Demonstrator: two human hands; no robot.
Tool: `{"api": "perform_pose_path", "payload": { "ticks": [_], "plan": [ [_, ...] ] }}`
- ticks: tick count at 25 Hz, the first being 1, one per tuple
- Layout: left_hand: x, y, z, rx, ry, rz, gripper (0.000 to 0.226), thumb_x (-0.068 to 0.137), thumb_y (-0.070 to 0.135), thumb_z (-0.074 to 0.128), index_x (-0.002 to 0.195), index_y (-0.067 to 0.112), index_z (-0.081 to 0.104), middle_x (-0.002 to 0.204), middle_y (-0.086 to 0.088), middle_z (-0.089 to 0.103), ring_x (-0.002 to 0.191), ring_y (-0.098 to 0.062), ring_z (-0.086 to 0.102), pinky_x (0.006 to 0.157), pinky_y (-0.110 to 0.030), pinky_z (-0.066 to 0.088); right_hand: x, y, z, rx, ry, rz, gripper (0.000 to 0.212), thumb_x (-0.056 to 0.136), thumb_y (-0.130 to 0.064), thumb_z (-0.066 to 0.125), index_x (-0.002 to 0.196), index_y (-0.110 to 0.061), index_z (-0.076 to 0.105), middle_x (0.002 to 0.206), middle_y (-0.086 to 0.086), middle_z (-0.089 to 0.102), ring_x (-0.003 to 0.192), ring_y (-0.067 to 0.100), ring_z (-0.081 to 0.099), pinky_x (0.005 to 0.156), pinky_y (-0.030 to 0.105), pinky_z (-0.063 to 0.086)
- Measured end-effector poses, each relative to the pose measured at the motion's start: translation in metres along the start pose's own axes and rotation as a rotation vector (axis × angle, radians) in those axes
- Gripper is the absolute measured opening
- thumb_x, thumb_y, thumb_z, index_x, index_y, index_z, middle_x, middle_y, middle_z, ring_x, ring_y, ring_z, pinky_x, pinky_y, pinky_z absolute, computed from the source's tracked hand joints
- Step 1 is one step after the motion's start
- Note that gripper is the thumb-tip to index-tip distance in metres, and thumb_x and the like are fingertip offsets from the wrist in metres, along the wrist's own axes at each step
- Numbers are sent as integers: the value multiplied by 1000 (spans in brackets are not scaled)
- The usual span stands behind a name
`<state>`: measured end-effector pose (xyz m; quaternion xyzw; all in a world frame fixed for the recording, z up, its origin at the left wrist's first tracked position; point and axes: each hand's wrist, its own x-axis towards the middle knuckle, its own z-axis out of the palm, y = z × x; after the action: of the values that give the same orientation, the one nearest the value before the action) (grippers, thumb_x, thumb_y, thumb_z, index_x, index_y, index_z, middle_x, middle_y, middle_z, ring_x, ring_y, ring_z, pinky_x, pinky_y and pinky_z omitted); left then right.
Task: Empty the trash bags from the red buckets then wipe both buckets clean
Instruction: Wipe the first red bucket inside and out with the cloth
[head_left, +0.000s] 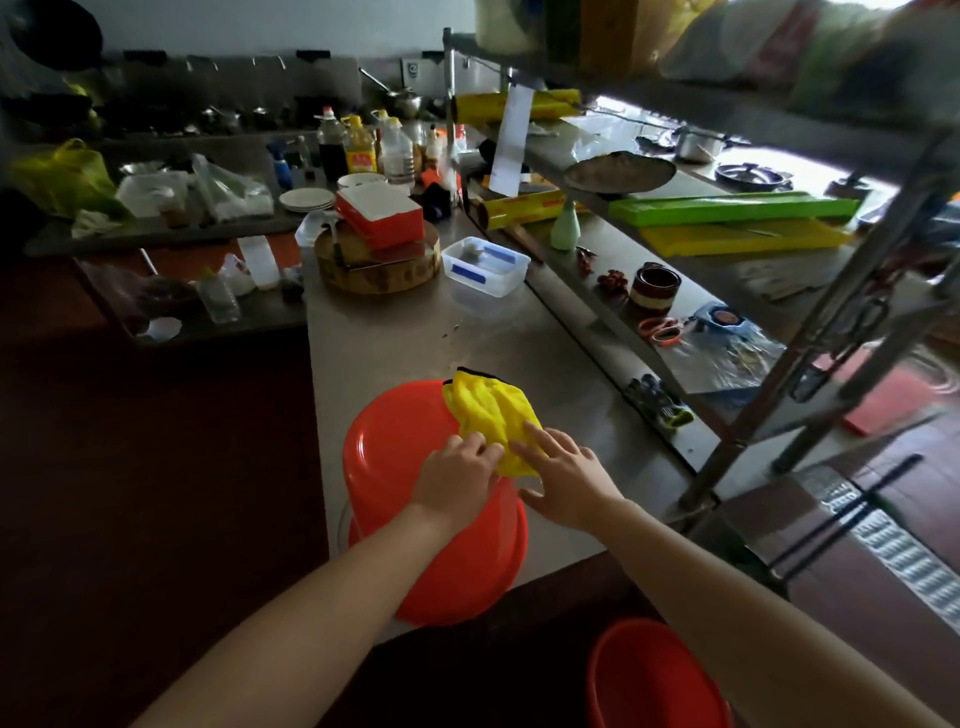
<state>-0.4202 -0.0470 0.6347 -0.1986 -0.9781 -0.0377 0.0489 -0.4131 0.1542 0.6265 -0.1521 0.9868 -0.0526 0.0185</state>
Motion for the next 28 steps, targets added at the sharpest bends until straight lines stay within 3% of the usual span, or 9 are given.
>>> {"api": "perform_pose_path", "payload": {
  "ticks": [2, 5, 8, 11, 13, 18, 24, 28],
  "plan": [
    [4, 1, -2, 16, 60, 21, 36, 97, 44, 46, 129, 31, 56, 120, 3, 56, 108, -26, 54, 77, -38, 49, -4, -8, 7, 6, 32, 85, 70, 94, -54, 57, 156, -41, 27, 167, -6, 15, 148, 24, 24, 106, 45, 43],
    [8, -2, -8, 46, 190, 74, 26, 98, 41, 49, 114, 26, 61, 111, 0, 59, 101, -29, 57, 69, -41, 50, -1, -20, 9, 155, 194, 157, 50, 98, -40, 57, 147, -32, 49, 157, -4, 40, 133, 28, 49, 94, 42, 52],
    [21, 0, -14, 73, 223, 181, 37, 94, 47, 55, 117, 18, 59, 118, -2, 59, 109, -31, 54, 74, -45, 47, 3, -11, -5, 265, 327, 175, 35, 94, -28, 62, 129, -25, 64, 138, -7, 59, 111, 30, 64, 79, 38, 53],
    [45, 17, -23, 64, 157, 283, 46, 90, 33, 57, 134, 21, 53, 125, 1, 60, 116, -29, 54, 84, -43, 41, 0, 21, -31, 196, 342, 224, 37, 92, -26, 63, 129, -28, 63, 135, -9, 62, 112, 26, 64, 80, 36, 52],
    [64, 35, -29, 82, 134, 290, 42, 88, 27, 57, 130, 27, 55, 119, 4, 63, 113, -25, 55, 88, -41, 41, -4, 47, -44, 148, 313, 238, 38, 95, -27, 61, 132, -31, 61, 136, -10, 61, 114, 23, 64, 84, 37, 52],
    [121, 92, -16, 38, 34, 250, 22, 93, 32, 53, 114, 28, 59, 109, 5, 64, 110, -24, 56, 87, -37, 39, -12, 122, -46, 79, 195, 293, 33, 102, -24, 51, 134, -31, 58, 131, -3, 64, 111, 26, 66, 83, 39, 55],
    [183, 141, 46, 32, -188, 261, 36, 89, 30, 53, 125, 31, 58, 121, 4, 62, 116, -24, 53, 95, -38, 40, -10, 199, -12, 81, 88, 357, 28, 100, -19, 54, 125, -28, 62, 121, -4, 66, 103, 24, 67, 75, 34, 53],
    [230, 166, 90, 35, -268, 275, 37, 94, 33, 51, 130, 36, 57, 128, 4, 58, 122, -23, 48, 99, -37, 38, -5, 244, 17, 67, 106, 407, 28, 99, -21, 54, 124, -24, 63, 116, -1, 68, 103, 26, 66, 76, 38, 56]
  ]
}}
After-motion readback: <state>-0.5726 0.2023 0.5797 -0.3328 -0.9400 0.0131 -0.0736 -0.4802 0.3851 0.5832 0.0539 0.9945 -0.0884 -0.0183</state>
